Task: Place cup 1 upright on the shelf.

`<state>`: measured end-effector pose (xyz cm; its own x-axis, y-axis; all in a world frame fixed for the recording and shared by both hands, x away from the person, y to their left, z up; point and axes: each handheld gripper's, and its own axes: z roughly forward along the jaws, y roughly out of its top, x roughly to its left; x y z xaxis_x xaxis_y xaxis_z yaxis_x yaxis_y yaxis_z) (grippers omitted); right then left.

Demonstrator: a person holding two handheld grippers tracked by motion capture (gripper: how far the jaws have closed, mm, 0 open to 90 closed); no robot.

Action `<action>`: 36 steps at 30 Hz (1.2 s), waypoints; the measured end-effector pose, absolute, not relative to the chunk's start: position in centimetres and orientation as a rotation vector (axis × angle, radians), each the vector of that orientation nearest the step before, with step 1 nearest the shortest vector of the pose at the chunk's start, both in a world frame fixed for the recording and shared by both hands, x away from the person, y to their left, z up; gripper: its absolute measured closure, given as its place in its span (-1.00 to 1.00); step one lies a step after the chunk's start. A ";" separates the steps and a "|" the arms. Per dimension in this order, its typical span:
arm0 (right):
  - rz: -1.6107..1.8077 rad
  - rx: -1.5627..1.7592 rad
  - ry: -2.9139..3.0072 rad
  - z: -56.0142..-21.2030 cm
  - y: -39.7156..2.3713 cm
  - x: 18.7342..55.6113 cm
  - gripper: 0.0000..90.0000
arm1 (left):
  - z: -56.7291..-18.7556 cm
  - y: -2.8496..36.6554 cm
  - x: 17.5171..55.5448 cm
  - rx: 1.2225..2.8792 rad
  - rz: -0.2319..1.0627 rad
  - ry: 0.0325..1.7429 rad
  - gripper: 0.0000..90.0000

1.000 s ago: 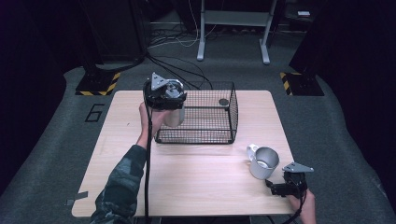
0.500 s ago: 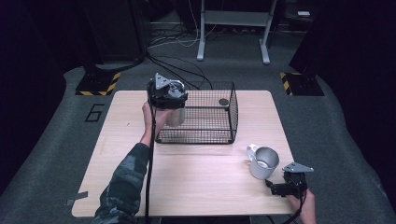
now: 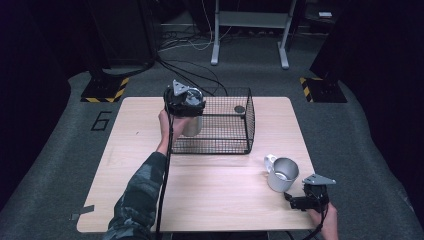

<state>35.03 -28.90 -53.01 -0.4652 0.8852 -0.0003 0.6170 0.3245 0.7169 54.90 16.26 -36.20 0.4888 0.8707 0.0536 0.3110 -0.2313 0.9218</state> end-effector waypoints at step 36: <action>0.930 1.327 2.202 -53.0 -28.9 35.0 -1.00 | -39.9 15.2 57.7 1.834 0.669 1.111 -0.92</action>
<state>35.05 -28.91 -53.02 -0.4660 0.8848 -0.0028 0.6149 0.3262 0.7180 57.73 15.17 -39.93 0.4581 0.8888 0.0091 0.4240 -0.2275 0.8766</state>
